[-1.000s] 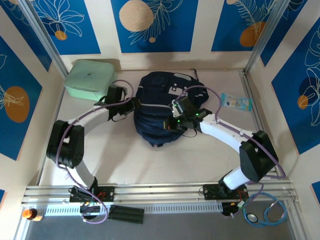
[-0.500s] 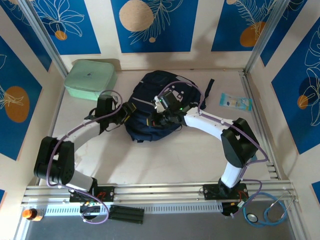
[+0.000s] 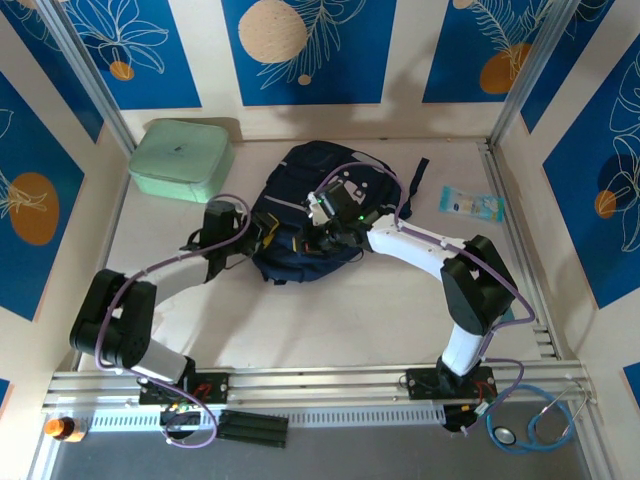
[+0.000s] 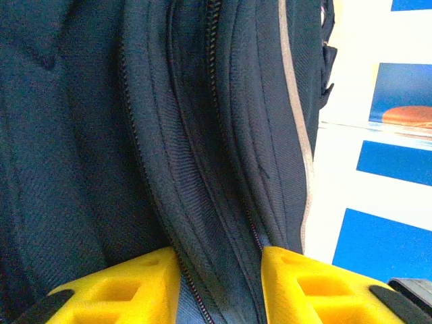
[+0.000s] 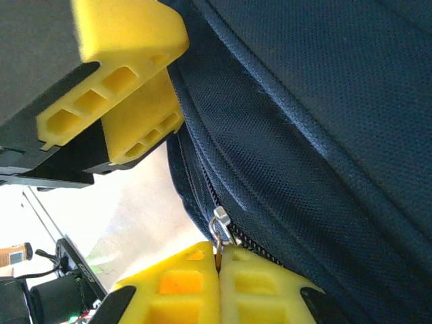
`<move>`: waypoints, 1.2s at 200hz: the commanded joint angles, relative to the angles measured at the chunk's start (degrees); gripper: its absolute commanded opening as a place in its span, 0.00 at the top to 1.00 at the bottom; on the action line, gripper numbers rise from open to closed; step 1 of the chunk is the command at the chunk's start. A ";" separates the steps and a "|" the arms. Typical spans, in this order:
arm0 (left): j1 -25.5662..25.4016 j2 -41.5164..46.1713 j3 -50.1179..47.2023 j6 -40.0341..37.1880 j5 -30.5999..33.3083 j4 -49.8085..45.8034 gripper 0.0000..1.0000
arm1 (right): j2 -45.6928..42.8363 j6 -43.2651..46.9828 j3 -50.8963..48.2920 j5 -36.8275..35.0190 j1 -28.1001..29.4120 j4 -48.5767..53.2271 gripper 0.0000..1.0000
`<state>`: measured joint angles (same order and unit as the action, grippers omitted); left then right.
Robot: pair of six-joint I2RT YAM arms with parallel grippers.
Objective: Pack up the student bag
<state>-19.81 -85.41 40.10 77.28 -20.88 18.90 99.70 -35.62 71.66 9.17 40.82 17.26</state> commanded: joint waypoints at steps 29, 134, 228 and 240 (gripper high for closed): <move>-1.45 -0.97 -1.77 2.09 1.41 3.94 0.76 | 1.04 1.32 1.95 1.58 1.45 -1.30 1.00; -1.04 -5.59 0.33 1.41 -0.33 8.13 0.91 | -2.69 8.21 -0.44 -14.42 3.65 7.01 1.00; 1.66 -4.83 2.34 -1.31 -2.91 7.37 1.00 | -12.38 12.23 -12.17 -26.44 -0.85 12.88 1.00; 1.87 -4.40 2.44 -2.07 -3.30 6.63 1.00 | -12.53 12.56 -12.42 -26.97 -2.23 12.81 1.00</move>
<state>-19.66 -90.96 40.27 78.50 -23.77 24.60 88.90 -24.38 61.04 -13.80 41.39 25.17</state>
